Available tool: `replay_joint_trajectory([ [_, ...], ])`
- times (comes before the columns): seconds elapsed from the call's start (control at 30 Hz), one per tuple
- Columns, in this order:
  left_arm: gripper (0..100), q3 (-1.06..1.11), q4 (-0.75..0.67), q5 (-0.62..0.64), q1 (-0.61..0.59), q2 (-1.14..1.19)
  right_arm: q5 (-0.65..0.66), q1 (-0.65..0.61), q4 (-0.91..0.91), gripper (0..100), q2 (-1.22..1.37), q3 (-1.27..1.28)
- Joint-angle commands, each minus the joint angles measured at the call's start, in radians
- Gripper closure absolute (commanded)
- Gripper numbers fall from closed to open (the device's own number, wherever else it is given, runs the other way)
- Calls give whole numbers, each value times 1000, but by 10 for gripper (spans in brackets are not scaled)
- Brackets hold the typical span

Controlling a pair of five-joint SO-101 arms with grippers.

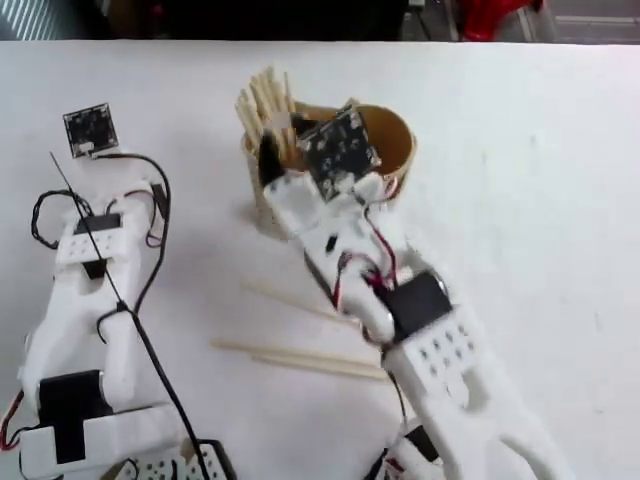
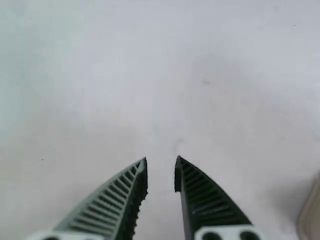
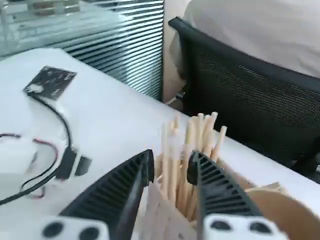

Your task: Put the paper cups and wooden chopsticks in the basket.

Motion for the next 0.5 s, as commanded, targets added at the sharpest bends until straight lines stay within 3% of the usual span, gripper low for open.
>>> replay_joint_trajectory([
  [0.0,891,-9,-20,-6,10,-5,144,-96,435,864,-74,-121],
  [0.13,891,-9,-21,-6,10,-5,313,-160,693,840,-22,-126],
  [0.23,891,0,-61,-6,5,-5,351,-140,746,837,56,-87],
  [0.33,891,0,-61,-8,4,-5,437,-136,714,837,176,18],
  [0.47,891,0,-60,-8,4,-5,506,-125,479,837,371,180],
])
